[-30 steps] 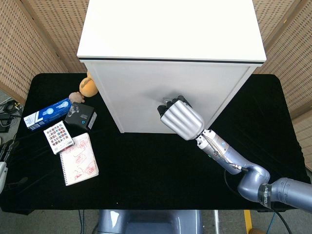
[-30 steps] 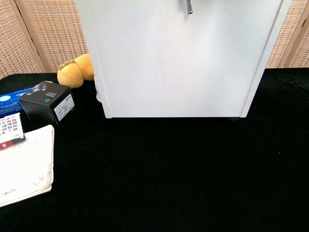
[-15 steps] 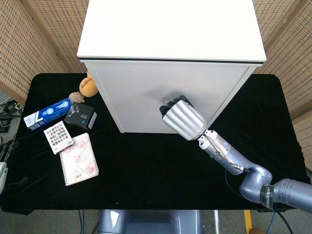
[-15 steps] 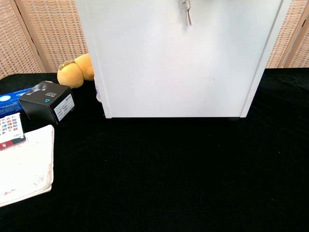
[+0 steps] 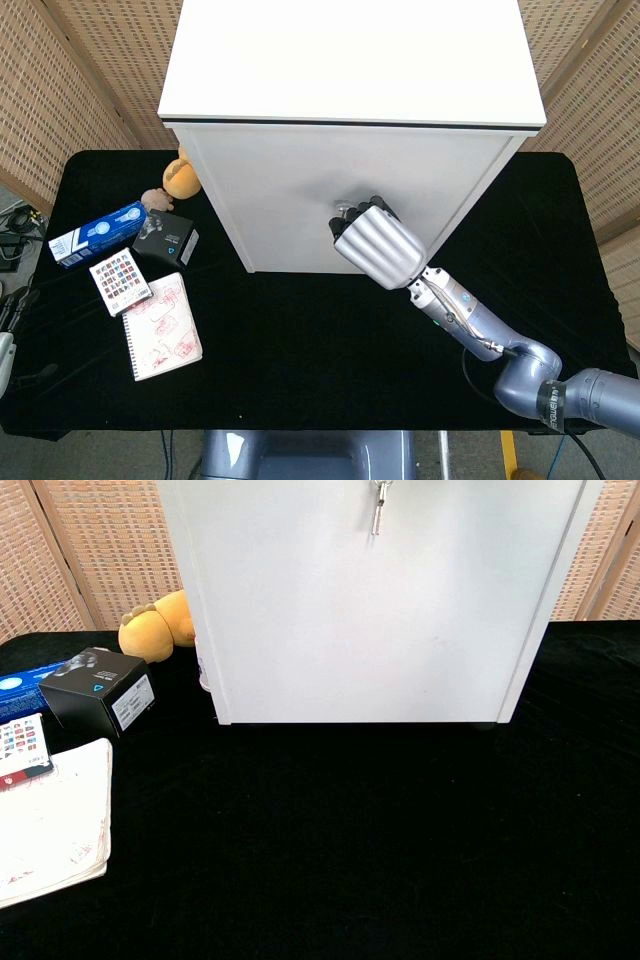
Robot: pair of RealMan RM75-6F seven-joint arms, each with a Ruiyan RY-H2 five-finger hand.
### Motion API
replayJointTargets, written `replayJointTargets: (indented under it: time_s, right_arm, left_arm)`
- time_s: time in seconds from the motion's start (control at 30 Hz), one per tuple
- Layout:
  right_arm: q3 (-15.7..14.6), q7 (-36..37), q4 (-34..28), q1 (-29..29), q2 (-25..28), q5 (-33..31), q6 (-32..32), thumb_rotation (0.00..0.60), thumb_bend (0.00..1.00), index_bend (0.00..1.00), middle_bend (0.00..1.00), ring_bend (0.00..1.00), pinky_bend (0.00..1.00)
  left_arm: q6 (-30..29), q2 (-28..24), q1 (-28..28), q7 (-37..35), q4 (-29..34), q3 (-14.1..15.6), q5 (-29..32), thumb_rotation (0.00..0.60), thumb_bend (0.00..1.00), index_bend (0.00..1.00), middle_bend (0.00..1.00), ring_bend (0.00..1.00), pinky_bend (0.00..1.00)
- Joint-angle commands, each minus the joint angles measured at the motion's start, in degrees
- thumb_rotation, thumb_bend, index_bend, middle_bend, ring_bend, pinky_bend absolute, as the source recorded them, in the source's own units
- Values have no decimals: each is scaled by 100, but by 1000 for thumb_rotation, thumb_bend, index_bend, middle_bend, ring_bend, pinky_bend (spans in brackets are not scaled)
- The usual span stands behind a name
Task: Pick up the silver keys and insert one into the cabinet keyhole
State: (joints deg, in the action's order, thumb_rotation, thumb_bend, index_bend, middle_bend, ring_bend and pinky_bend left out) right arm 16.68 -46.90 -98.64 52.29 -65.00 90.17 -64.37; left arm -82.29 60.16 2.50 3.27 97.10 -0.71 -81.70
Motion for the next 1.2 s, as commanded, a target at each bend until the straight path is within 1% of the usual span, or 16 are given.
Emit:
replayJointTargets:
  time_s: [0.03, 0.17, 0.27, 0.4, 0.5, 0.57, 0.6, 0.63, 0.67, 0.7, 0.77, 0.83, 0.9, 0.97, 1.07, 1.2]
  right_arm:
    - [4, 90, -111, -73, 146, 108, -110, 600, 419, 659, 878, 905, 1000]
    - [-109, 446, -267, -290, 441, 445, -388, 600, 419, 660, 877, 900, 1000]
    - [-349, 931, -224, -599, 735, 991, -829, 600, 419, 659, 866, 890, 1000]
    - [-758, 1695, 163, -1154, 1012, 1696, -1661, 600, 418, 627, 817, 849, 1000]
    - [-1000, 2084, 564, -1680, 1010, 1895, -2378, 600, 395, 546, 721, 745, 976]
    - [-1131, 2294, 762, -2019, 922, 1832, -2747, 600, 336, 478, 598, 626, 882]
    - [-1175, 2360, 794, -2128, 897, 1766, -2831, 600, 299, 453, 554, 594, 851]
    - [-1271, 2502, 852, -2365, 839, 1615, -3004, 600, 228, 412, 492, 539, 806]
    - [-1397, 2716, 954, -2717, 719, 1410, -3274, 600, 155, 368, 431, 450, 741]
    - [-1434, 2792, 995, -2842, 667, 1333, -3361, 600, 122, 348, 400, 403, 709]
    - [-1581, 3063, 1014, -3205, 558, 1010, -3461, 600, 34, 282, 290, 252, 609]
    - [-1696, 3292, 980, -3442, 518, 780, -3430, 600, 0, 232, 180, 146, 522]
    - [-1788, 3545, 961, -3624, 466, 593, -3386, 600, 0, 169, 72, 41, 351]
    - [-1893, 3717, 1000, -3784, 402, 438, -3291, 600, 0, 67, 3, 0, 168]
    - [-2053, 3820, 867, -3948, 403, 212, -2971, 600, 0, 3, 0, 0, 40]
    - [-2113, 3787, 659, -4038, 427, 76, -2735, 600, 0, 0, 0, 0, 0]
  left_arm:
    - [-2, 0, 0, 0, -3, 0, -2, 600, 0, 0, 0, 0, 0]
    - [-8, -10, -4, -27, -4, 2, -12, 600, 0, 0, 0, 0, 0]
    - [-38, -29, -17, -64, 6, 12, -49, 600, 0, 0, 0, 0, 0]
    - [-109, -54, -49, -113, 30, 44, -148, 600, 0, 0, 0, 0, 0]
    - [-183, -70, -80, -137, 52, 78, -252, 600, 0, 0, 0, 0, 0]
    - [-241, -79, -104, -153, 58, 98, -318, 600, 0, 0, 0, 0, 0]
    - [-253, -81, -110, -157, 59, 103, -333, 600, 0, 0, 0, 0, 0]
    - [-275, -88, -120, -167, 64, 117, -368, 600, 0, 0, 0, 0, 0]
    - [-312, -97, -134, -184, 61, 132, -423, 600, 0, 0, 0, 0, 0]
    - [-330, -96, -139, -187, 56, 134, -441, 600, 0, 0, 0, 0, 0]
    - [-389, -85, -153, -165, 35, 141, -507, 600, 0, 0, 0, 0, 0]
    - [-443, -73, -167, -148, 21, 149, -571, 600, 0, 0, 0, 0, 0]
    - [-488, -67, -184, -148, 10, 160, -617, 600, 0, 0, 0, 0, 0]
    - [-564, -63, -214, -155, -2, 171, -675, 600, 0, 0, 0, 0, 0]
    - [-682, -47, -267, -137, -32, 192, -764, 600, 0, 0, 0, 0, 0]
    - [-834, 5, -320, -27, -85, 190, -857, 600, 0, 0, 0, 0, 0]
